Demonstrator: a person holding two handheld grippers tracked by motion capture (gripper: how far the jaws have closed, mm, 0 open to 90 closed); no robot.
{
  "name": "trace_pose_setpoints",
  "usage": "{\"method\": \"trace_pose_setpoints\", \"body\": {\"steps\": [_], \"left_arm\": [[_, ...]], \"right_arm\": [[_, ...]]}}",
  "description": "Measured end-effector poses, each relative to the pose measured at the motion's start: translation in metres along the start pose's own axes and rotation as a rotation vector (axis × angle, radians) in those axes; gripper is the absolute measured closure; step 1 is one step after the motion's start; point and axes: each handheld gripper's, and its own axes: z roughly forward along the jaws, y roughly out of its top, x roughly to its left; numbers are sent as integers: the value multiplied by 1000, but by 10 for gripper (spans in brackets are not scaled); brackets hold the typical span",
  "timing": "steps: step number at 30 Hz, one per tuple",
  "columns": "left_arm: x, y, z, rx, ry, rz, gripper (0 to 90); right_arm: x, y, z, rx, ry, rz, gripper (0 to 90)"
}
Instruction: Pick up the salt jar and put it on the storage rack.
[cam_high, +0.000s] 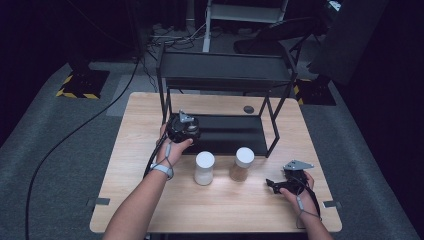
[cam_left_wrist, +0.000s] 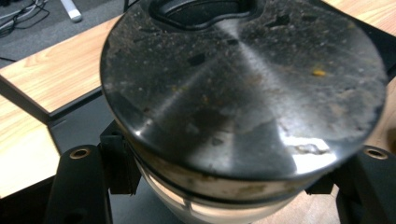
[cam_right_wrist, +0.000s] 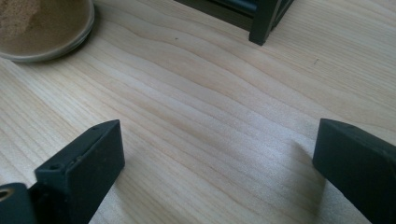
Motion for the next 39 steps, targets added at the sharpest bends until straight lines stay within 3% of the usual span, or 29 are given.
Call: {"method": "trace_pose_setpoints", "body": {"steps": [20,39], "left_arm": [[5,-10,27,18,2,-36,299],[5,-23,35,-12,9,-53,298]], "right_arm": [[0,0,0,0,0,0,21],[0,0,0,0,0,0,20]]}}
